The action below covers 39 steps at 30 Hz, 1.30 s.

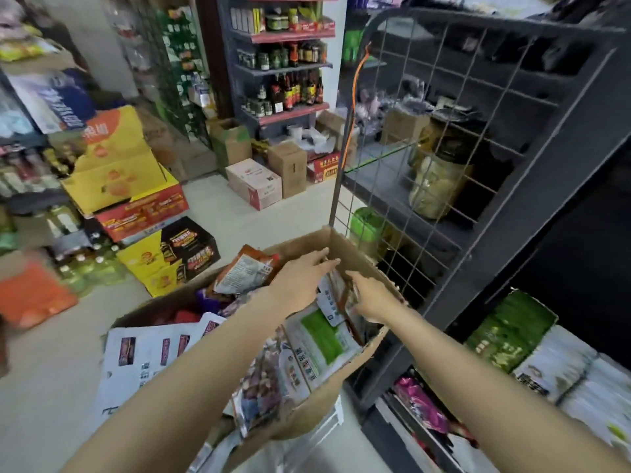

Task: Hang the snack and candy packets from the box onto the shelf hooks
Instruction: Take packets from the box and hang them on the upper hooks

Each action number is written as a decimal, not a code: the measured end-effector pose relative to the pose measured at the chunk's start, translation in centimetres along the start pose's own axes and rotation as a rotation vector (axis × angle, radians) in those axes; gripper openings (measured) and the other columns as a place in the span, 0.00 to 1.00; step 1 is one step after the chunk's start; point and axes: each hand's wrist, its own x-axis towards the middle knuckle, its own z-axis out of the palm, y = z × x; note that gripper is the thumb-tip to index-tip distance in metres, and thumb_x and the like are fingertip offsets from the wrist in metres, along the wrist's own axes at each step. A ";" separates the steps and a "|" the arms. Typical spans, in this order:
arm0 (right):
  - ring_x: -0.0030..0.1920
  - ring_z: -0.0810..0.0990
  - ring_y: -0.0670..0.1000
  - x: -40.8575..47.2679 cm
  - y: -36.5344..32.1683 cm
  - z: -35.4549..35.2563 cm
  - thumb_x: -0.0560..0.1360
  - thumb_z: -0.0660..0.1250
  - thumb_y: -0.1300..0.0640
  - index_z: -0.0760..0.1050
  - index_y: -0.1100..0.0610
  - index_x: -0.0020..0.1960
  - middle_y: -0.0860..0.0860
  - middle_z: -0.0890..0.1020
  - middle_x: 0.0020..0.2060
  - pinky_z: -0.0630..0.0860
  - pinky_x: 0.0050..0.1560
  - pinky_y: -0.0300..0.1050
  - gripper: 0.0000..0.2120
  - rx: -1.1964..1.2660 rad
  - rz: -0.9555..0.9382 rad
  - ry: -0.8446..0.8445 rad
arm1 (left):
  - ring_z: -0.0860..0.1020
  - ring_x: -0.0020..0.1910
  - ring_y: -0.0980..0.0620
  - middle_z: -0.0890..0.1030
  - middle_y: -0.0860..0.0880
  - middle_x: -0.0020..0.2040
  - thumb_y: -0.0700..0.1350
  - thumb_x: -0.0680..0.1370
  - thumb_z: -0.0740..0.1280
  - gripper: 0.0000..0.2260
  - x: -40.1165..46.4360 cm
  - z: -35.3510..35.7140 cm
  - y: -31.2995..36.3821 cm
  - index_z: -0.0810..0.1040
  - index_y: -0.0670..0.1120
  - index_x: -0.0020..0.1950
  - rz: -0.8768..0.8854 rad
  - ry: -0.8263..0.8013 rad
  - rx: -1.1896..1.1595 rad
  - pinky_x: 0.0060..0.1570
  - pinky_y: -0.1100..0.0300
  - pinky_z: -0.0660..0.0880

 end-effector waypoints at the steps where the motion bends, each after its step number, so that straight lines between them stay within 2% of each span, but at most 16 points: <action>1: 0.66 0.71 0.60 0.2 0.3 0.0 0.77 0.64 0.57 0.56 0.56 0.76 0.59 0.70 0.69 0.70 0.63 0.50 0.30 -0.006 0.031 -0.010 | 0.52 0.76 0.50 0.50 0.49 0.78 0.32 0.77 0.58 0.32 0.5 0.2 0.1 0.55 0.53 0.77 0.023 0.013 0.047 0.71 0.53 0.59; 5: 0.63 0.74 0.60 0.6 1.0 -0.3 0.76 0.61 0.61 0.65 0.57 0.70 0.60 0.74 0.64 0.72 0.61 0.52 0.22 0.015 0.029 0.062 | 0.51 0.76 0.52 0.55 0.50 0.77 0.36 0.78 0.59 0.24 2.4 0.4 0.4 0.64 0.51 0.73 0.026 0.031 0.219 0.72 0.53 0.53; 7: 0.59 0.76 0.60 0.7 1.2 -0.7 0.76 0.58 0.66 0.68 0.55 0.69 0.60 0.74 0.64 0.75 0.57 0.53 0.22 0.047 0.012 0.125 | 0.59 0.74 0.52 0.66 0.51 0.73 0.37 0.78 0.60 0.20 3.0 0.4 0.4 0.71 0.51 0.68 0.025 0.066 0.240 0.71 0.55 0.55; 10: 0.49 0.79 0.56 1.1 1.9 -1.1 0.75 0.53 0.70 0.71 0.52 0.67 0.59 0.74 0.64 0.76 0.43 0.47 0.26 0.071 -0.016 0.207 | 0.73 0.62 0.51 0.77 0.52 0.57 0.37 0.77 0.62 0.13 3.7 -0.1 0.6 0.79 0.53 0.55 0.028 0.090 0.211 0.65 0.57 0.60; 11: 0.51 0.79 0.57 1.2 2.1 -1.2 0.74 0.53 0.71 0.73 0.52 0.66 0.59 0.74 0.64 0.77 0.45 0.48 0.26 0.051 -0.015 0.215 | 0.74 0.58 0.52 0.78 0.53 0.54 0.37 0.77 0.62 0.12 3.8 -0.3 0.7 0.79 0.53 0.52 0.037 0.096 0.187 0.64 0.57 0.61; 13: 0.59 0.77 0.59 1.3 2.4 -1.2 0.75 0.52 0.72 0.75 0.55 0.64 0.60 0.76 0.63 0.75 0.55 0.50 0.24 0.023 0.003 0.219 | 0.75 0.55 0.53 0.79 0.54 0.50 0.39 0.77 0.62 0.08 3.8 -0.8 0.7 0.76 0.52 0.49 0.060 0.131 0.115 0.62 0.58 0.60; 15: 0.61 0.76 0.60 1.3 2.5 -1.0 0.75 0.51 0.72 0.77 0.57 0.62 0.61 0.77 0.61 0.73 0.60 0.52 0.24 0.037 0.033 0.221 | 0.75 0.53 0.53 0.79 0.54 0.48 0.43 0.79 0.61 0.04 3.1 -1.4 0.2 0.72 0.52 0.47 0.079 0.204 0.060 0.62 0.57 0.60; 17: 0.60 0.77 0.60 1.5 2.3 -0.8 0.75 0.52 0.71 0.77 0.58 0.62 0.61 0.78 0.60 0.74 0.61 0.53 0.23 0.080 0.041 0.209 | 0.74 0.51 0.52 0.79 0.53 0.48 0.44 0.80 0.59 0.04 2.2 -2.2 -0.5 0.73 0.50 0.48 0.060 0.273 -0.011 0.60 0.56 0.61; 21: 0.51 0.79 0.60 1.2 1.3 -0.6 0.78 0.55 0.65 0.78 0.57 0.60 0.60 0.80 0.52 0.73 0.46 0.47 0.17 0.106 -0.007 0.200 | 0.78 0.48 0.47 0.82 0.47 0.49 0.41 0.79 0.63 0.04 0.8 -3.9 -1.5 0.77 0.45 0.51 -0.015 0.349 -0.253 0.51 0.55 0.71; 23: 0.53 0.78 0.59 0.7 0.9 -1.2 0.77 0.53 0.69 0.79 0.57 0.59 0.60 0.79 0.57 0.74 0.50 0.50 0.20 0.155 -0.013 0.267 | 0.78 0.48 0.46 0.82 0.45 0.50 0.40 0.79 0.64 0.04 0.3 -4.8 -1.6 0.78 0.43 0.51 -0.039 0.353 -0.355 0.48 0.54 0.74; 25: 0.51 0.79 0.51 0.0 0.4 -2.2 0.75 0.52 0.72 0.79 0.55 0.60 0.57 0.79 0.61 0.73 0.54 0.48 0.24 0.198 -0.025 0.348 | 0.77 0.45 0.47 0.81 0.45 0.47 0.40 0.79 0.64 0.04 -0.1 -5.5 -1.6 0.78 0.42 0.50 -0.045 0.383 -0.419 0.45 0.58 0.72; 28: 0.64 0.75 0.52 -0.8 -0.4 -3.9 0.75 0.53 0.73 0.78 0.56 0.62 0.53 0.80 0.61 0.67 0.64 0.42 0.25 0.205 -0.088 0.418 | 0.72 0.37 0.54 0.76 0.52 0.35 0.42 0.79 0.64 0.06 -0.8 -6.8 -1.2 0.79 0.41 0.50 -0.083 0.434 -0.508 0.37 0.66 0.62; 31: 0.62 0.76 0.53 -2.1 -0.9 -5.5 0.76 0.53 0.72 0.77 0.57 0.62 0.54 0.80 0.59 0.69 0.57 0.38 0.23 0.215 -0.150 0.487 | 0.74 0.42 0.55 0.80 0.51 0.42 0.43 0.78 0.65 0.05 -1.1 -8.0 -0.7 0.80 0.44 0.49 -0.077 0.433 -0.556 0.40 0.68 0.64; 34: 0.52 0.78 0.50 -3.9 -0.9 -7.4 0.76 0.57 0.71 0.79 0.56 0.58 0.52 0.82 0.53 0.69 0.41 0.35 0.19 0.198 -0.245 0.593 | 0.75 0.46 0.54 0.81 0.49 0.48 0.42 0.78 0.66 0.04 -1.3 -9.5 0.2 0.81 0.45 0.48 -0.011 0.386 -0.501 0.43 0.68 0.66; 36: 0.53 0.77 0.49 -5.6 -0.8 -9.1 0.77 0.59 0.69 0.76 0.55 0.56 0.49 0.81 0.51 0.65 0.43 0.35 0.14 0.195 -0.301 0.626 | 0.74 0.47 0.54 0.79 0.48 0.51 0.42 0.77 0.67 0.04 -1.2 -11.1 1.6 0.81 0.45 0.48 0.057 0.374 -0.451 0.44 0.67 0.65; 39: 0.57 0.75 0.47 -8.8 -0.4 -11.8 0.79 0.59 0.66 0.68 0.54 0.54 0.49 0.78 0.53 0.67 0.52 0.38 0.08 0.219 -0.344 0.655 | 0.75 0.54 0.53 0.78 0.48 0.57 0.42 0.77 0.66 0.05 -1.0 -13.9 4.8 0.81 0.43 0.49 0.159 0.360 -0.415 0.50 0.68 0.65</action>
